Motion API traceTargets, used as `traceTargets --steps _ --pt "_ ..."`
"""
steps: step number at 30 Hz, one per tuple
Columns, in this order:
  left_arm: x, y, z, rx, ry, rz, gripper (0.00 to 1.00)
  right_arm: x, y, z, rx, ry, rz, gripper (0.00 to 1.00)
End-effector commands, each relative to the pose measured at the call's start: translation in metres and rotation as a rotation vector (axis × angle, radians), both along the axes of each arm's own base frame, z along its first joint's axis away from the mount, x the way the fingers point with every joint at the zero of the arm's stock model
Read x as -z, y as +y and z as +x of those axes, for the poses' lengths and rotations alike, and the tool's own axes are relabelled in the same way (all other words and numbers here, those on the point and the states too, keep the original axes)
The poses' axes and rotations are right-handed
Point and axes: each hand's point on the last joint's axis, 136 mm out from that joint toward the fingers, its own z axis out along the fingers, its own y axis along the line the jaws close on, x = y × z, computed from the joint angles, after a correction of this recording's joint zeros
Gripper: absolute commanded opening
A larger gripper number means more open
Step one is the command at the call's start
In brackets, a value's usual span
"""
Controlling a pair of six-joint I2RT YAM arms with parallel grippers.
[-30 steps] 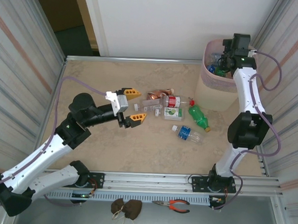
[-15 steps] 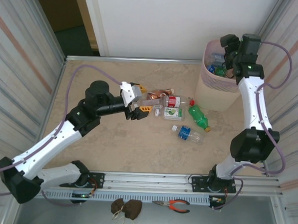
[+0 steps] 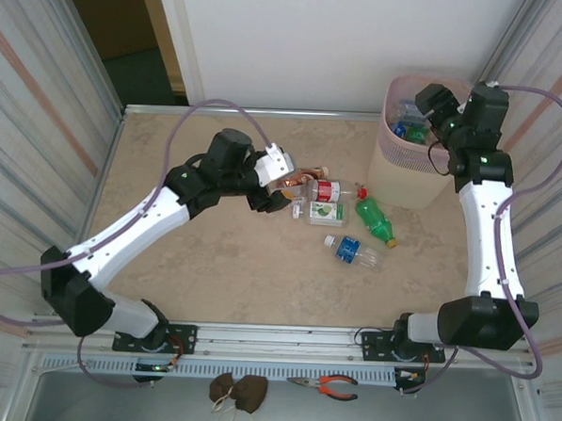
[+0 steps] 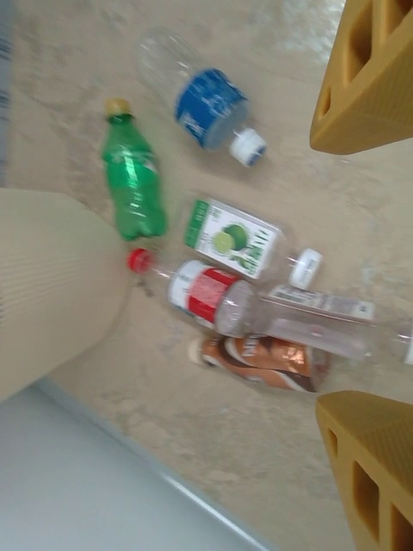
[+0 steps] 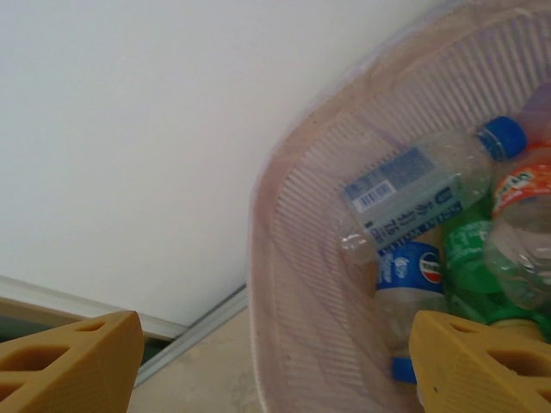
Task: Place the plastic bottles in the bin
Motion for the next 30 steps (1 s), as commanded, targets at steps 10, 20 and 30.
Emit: traceTargets --steps 10,20,30 --pt "0.093 0.029 0.047 -0.06 0.145 0.4 0.74 -0.011 -0.014 -0.04 0.045 -0.027 -0.089 0.79" --pt "0.152 0.028 0.076 -0.059 0.284 0.463 0.77 -0.017 -0.014 -0.051 0.041 -0.048 -0.086 0.8" --pt "0.193 0.021 0.092 -0.023 0.346 0.501 0.8 -0.018 -0.012 -0.057 0.039 -0.055 -0.082 0.8"
